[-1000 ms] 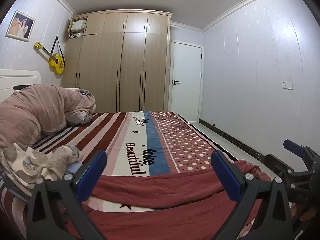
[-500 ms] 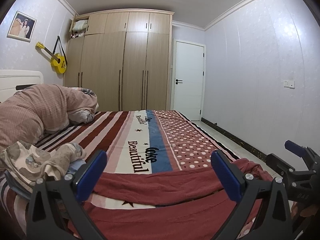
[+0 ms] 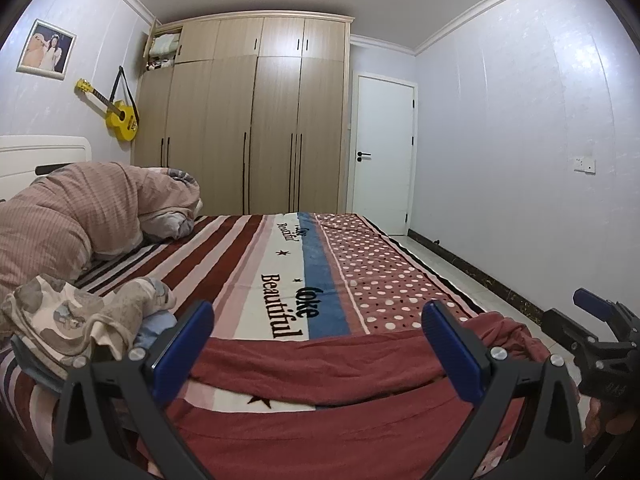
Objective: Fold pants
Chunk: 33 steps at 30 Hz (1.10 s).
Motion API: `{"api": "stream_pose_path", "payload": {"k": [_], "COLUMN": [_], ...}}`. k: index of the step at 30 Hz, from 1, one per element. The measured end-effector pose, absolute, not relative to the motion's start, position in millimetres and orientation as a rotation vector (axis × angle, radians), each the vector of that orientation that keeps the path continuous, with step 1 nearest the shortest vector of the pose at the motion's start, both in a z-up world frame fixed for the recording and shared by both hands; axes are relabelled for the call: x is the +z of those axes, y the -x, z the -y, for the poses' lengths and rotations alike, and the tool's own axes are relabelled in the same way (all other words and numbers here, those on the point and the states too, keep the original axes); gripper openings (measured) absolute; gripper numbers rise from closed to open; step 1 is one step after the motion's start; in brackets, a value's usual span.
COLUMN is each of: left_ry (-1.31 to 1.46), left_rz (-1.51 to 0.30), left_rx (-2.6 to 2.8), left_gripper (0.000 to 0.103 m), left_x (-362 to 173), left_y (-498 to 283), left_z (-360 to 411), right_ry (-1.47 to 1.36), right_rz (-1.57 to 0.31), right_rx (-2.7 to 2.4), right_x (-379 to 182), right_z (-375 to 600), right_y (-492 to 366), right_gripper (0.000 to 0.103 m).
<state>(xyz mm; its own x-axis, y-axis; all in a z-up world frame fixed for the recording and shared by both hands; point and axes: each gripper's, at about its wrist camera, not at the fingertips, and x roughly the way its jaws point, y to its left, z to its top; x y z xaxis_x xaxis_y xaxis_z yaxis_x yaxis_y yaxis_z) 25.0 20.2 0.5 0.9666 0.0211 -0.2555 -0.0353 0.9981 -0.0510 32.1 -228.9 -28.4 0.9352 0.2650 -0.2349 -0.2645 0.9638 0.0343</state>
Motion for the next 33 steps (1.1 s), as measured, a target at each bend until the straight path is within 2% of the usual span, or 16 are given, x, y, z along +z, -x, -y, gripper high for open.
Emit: {"api": "stream_pose_path", "payload": {"k": [5, 7, 9, 14, 18, 22, 33], "left_ry": [0.090, 0.109, 0.109, 0.172, 0.230, 0.244, 0.327], "left_rz": [-0.322, -0.351, -0.373, -0.474, -0.579, -0.648, -0.766], "left_rx": [0.016, 0.021, 0.036, -0.003, -0.037, -0.004, 0.059], "left_gripper": [0.102, 0.102, 0.102, 0.102, 0.102, 0.102, 0.102], "left_x": [-15.5, -26.6, -39.8, -78.1, -112.5, -142.9, -179.1], "left_y": [-37.3, -42.0, -44.8, -50.0, -51.0, -46.7, -27.4], "left_z": [-30.1, -36.0, -41.1, -61.1, -75.5, -83.1, -103.7], "right_ry": [-0.046, -0.064, -0.087, -0.123, -0.154, -0.160, -0.264], "right_rz": [-0.292, -0.315, -0.355, -0.454, -0.567, -0.640, -0.766], "right_rx": [0.256, 0.253, 0.265, 0.267, 0.246, 0.203, 0.164], "right_x": [-42.5, -51.4, -61.6, -95.8, -129.3, -158.2, -196.5], "right_z": [239.5, 245.1, 250.9, 263.9, 277.3, 289.1, 315.9], "right_y": [-39.9, -41.9, -45.7, -53.3, -62.0, -65.5, -59.7], "right_gripper": [0.101, 0.094, 0.083, 0.081, 0.075, 0.075, 0.072]}}
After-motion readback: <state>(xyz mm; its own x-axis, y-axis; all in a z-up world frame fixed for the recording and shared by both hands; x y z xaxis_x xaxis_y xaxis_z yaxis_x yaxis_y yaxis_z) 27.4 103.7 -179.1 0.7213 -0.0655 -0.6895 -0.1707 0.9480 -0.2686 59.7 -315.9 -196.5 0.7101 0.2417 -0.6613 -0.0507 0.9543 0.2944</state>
